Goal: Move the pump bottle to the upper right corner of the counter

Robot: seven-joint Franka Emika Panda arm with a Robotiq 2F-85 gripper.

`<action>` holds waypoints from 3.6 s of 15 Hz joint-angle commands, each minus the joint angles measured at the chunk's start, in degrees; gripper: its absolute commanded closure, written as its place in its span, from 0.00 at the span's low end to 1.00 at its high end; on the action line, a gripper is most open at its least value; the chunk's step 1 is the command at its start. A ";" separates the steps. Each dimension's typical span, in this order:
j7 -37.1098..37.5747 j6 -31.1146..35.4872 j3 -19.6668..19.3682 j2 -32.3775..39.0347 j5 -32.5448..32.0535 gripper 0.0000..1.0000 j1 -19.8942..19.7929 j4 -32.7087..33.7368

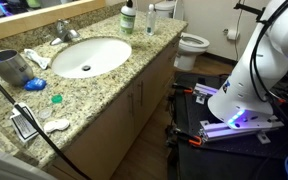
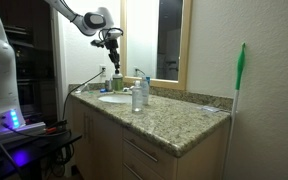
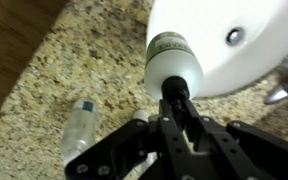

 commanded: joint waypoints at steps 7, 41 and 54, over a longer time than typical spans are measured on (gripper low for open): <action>-9.03 -3.70 2.90 -4.47 8.33 0.84 2.89 11.89; 34.31 -10.41 3.09 48.01 -3.27 0.96 16.41 60.30; 39.82 -18.57 3.36 59.72 2.72 0.96 15.50 74.81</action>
